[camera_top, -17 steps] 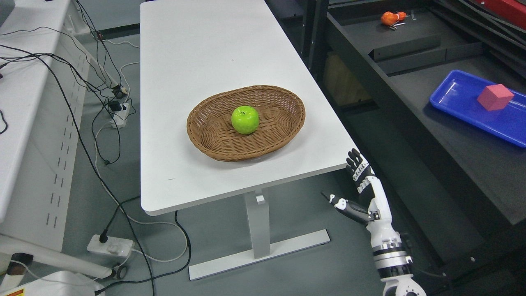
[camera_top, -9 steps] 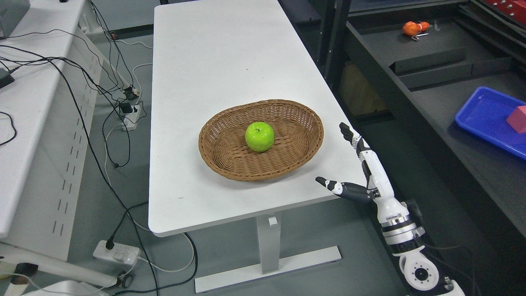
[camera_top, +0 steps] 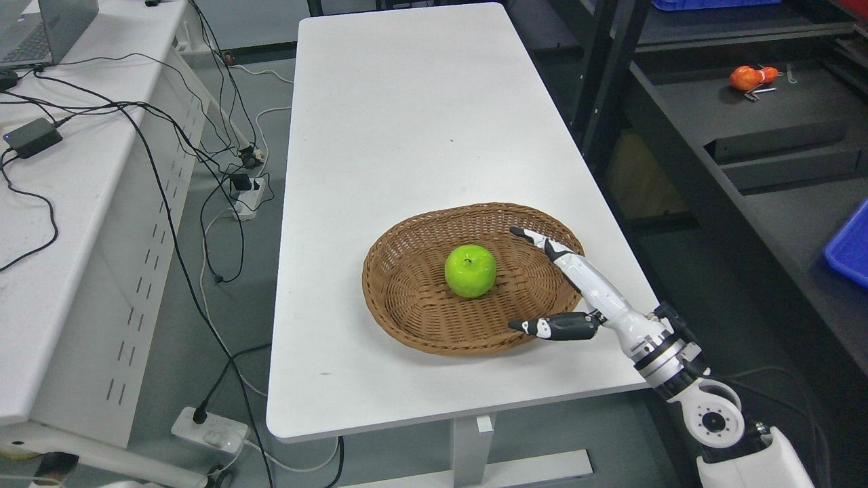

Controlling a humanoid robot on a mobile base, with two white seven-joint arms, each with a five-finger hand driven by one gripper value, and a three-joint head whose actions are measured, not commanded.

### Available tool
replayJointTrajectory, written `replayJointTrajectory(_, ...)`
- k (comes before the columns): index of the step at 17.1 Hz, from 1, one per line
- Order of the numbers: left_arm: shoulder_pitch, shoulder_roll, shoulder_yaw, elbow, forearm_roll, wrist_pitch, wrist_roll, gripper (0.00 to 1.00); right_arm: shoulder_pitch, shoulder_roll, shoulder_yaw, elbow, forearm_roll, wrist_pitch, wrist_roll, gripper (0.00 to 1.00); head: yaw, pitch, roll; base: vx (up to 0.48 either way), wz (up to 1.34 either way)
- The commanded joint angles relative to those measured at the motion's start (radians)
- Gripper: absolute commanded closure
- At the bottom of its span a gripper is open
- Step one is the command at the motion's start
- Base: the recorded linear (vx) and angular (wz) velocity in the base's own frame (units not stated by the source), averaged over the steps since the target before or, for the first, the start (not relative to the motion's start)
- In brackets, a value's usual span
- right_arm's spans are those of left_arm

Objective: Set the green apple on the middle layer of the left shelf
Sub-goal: 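Close the right hand fingers around the green apple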

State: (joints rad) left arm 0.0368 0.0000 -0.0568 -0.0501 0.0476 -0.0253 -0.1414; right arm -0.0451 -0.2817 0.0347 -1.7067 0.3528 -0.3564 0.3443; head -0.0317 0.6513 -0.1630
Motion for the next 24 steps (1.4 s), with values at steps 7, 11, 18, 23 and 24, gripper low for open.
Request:
replayJointTrajectory(7,0.000,0.017,0.000,-0.001,0.000,0.001,0.000,0.00,-0.085,-0.257,0.162,-0.002,0.058,0.062,0.169,0.00,0.0000,0.000,0.000,0.120,-0.03)
replayJointTrajectory(11,0.000,0.017,0.000,-0.001,0.000,0.001,0.000,0.00,-0.105,-0.238,0.223,-0.004,0.057,0.060,0.171,0.00,0.0000,0.000,0.000,0.078,0.07)
replayJointTrajectory(18,0.000,0.017,0.000,0.001,0.000,0.001,0.000,0.00,-0.162,-0.183,0.300,0.001,0.060,0.071,0.171,0.00,0.0000,0.000,0.000,0.038,0.01)
replayJointTrajectory(23,0.000,0.017,0.000,0.001,0.000,0.001,0.000,0.00,-0.205,-0.142,0.337,0.029,0.126,0.106,0.171,0.00,0.0000,0.000,0.000,0.010,0.00)
replayJointTrajectory(24,0.000,0.017,0.000,-0.001,0.000,0.001,0.000,0.00,-0.203,-0.145,0.337,0.030,0.126,0.105,0.171,0.01,0.0000,0.000,0.000,0.000,0.00)
